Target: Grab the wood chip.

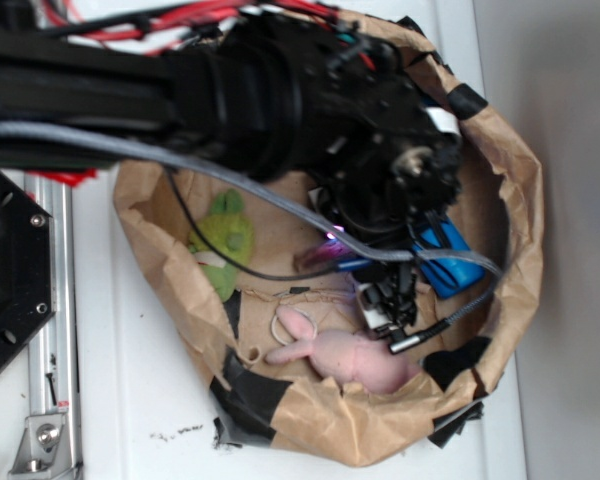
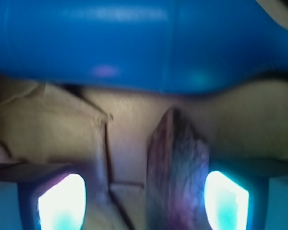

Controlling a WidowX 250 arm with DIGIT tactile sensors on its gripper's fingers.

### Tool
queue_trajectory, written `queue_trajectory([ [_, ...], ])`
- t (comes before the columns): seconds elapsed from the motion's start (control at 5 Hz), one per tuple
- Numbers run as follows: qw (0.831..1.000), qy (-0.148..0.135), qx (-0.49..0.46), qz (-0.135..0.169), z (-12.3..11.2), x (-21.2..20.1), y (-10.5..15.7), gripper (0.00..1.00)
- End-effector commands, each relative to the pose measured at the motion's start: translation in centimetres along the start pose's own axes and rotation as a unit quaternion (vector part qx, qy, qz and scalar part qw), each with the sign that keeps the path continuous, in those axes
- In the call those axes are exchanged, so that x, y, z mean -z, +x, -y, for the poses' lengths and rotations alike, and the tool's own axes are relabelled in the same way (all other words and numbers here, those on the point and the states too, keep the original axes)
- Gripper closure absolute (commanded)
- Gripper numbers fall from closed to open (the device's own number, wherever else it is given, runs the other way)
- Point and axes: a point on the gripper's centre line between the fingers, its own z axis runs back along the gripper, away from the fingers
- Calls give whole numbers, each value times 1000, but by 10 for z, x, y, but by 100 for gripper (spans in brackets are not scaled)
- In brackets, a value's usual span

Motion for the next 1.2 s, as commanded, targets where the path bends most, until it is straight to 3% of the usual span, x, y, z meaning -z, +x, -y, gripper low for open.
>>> queue_trajectory([
  [0.0,999,24,16,-27,-1,7,-20,100],
  [0.6,1000,21,16,-10,-3,-9,-26,100],
  [1.0,998,-22,43,43,10,-57,-11,100],
])
